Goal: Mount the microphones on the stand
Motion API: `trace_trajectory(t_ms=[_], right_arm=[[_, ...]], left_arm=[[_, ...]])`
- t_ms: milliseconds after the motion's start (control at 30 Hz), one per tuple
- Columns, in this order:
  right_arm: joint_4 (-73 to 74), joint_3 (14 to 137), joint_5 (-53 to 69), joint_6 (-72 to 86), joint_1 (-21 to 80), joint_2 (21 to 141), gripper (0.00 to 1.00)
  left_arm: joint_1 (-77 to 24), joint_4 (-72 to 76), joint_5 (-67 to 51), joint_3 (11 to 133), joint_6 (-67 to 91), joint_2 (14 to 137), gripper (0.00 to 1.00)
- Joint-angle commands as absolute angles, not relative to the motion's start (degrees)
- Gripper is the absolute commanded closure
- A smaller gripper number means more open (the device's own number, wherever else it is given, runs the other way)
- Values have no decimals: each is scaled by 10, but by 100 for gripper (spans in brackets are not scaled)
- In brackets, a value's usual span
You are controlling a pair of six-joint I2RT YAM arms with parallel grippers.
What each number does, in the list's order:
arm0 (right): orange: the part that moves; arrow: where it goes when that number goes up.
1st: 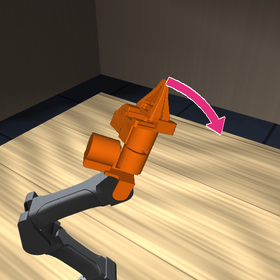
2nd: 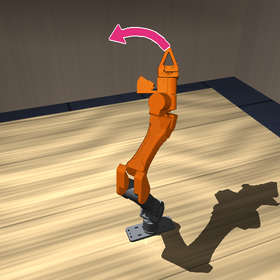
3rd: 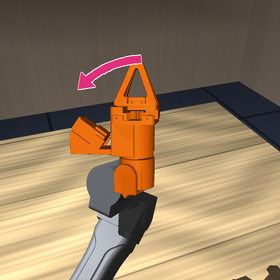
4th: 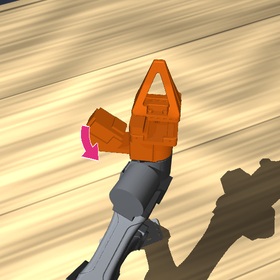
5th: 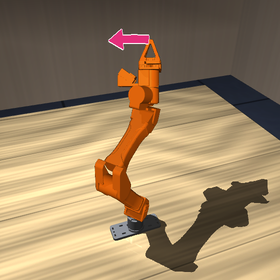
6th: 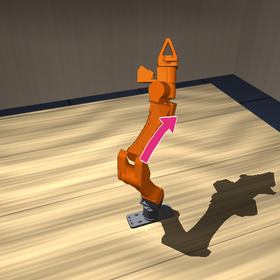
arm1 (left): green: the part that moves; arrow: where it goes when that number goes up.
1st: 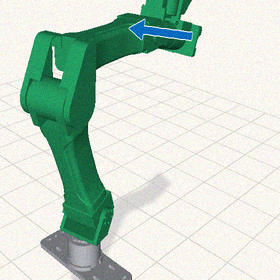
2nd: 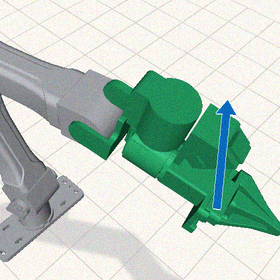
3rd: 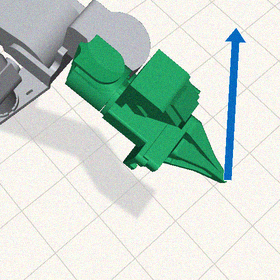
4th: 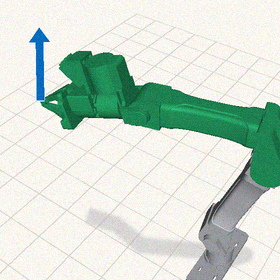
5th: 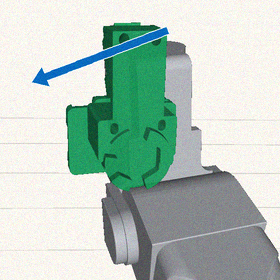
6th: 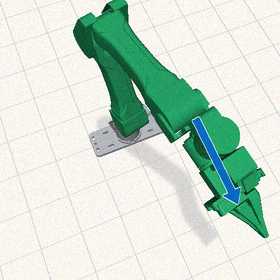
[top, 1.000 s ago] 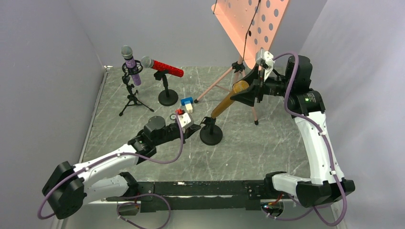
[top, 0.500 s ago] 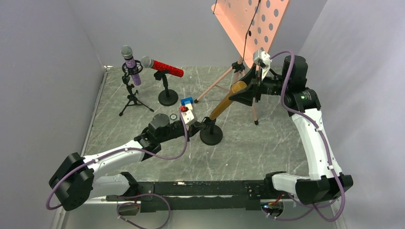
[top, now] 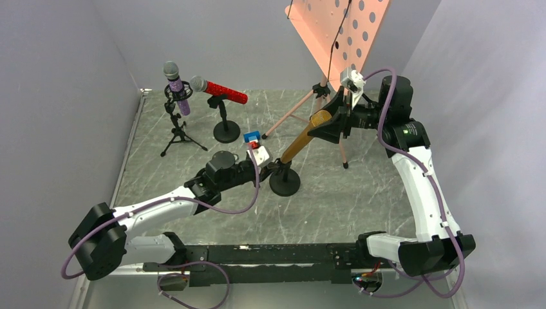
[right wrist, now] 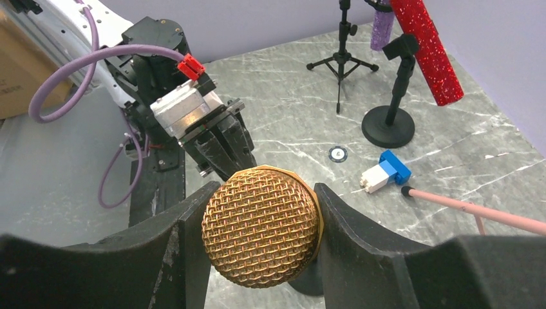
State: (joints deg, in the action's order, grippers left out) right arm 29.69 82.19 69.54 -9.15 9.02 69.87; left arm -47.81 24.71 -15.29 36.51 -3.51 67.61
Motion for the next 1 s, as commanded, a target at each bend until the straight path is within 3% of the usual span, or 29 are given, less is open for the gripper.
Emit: trace_trajectory(t_ms=[0,300,700,967], right_arm=[[267,810,709,-79,97,700,87],[269,804,707,-83,97,701,87],[292,837,699,-99,102,714,87],[296,829,693,-103,118,733,87]], left_arm=[[-495,227,-121,396,-60,690,96],[-508,192,-77,400,-79,696,90],[-510,193,-72,396,-67,695,54],[-510,198,-75,398,-66,696,52]])
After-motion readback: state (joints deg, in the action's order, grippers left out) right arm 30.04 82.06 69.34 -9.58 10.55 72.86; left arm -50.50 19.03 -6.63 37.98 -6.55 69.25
